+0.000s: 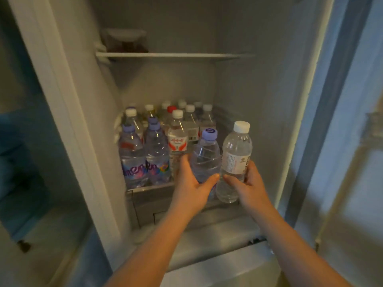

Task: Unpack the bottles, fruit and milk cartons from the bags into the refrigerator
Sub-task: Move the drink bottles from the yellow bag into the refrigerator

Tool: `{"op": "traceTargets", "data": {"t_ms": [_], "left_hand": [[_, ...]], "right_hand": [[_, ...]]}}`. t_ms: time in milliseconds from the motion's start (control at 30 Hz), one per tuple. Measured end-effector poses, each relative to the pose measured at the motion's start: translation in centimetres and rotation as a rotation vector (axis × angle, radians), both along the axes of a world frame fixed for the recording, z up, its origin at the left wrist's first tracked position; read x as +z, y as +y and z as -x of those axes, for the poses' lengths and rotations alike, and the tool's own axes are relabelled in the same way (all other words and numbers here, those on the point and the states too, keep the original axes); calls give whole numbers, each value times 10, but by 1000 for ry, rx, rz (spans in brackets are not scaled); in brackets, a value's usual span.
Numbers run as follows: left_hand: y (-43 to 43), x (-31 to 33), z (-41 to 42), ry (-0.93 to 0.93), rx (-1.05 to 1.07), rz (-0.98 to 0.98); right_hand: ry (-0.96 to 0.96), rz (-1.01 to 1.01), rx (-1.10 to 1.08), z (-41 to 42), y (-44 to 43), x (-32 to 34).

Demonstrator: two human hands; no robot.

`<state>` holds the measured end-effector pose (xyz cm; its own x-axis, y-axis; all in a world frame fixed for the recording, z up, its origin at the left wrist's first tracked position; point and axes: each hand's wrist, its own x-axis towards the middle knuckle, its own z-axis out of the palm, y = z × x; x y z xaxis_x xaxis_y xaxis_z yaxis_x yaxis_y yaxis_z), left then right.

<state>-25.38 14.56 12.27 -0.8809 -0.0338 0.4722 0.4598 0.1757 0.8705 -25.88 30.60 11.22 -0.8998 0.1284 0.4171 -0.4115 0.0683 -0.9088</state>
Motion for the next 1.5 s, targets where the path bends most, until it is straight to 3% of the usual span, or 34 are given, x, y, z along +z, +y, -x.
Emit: {"op": "traceTargets", "data": {"t_ms": [333,867,1267,1400,1500], "left_hand": [[23,4,82,76,304,155],[26,-34,114,120,664,341],[17,-78,120,-45,576,321],[14,-82,118,41,544,386],[8,-94,109,130,515,421]], "right_hand": [[3,-23,-68,77,8,16],[-31,-90,156,145,14,-26],[-59,-205,90,161,11,-41],[-15,-206,87,157,6,-43],[109,-316,26,143,2,-50]]}}
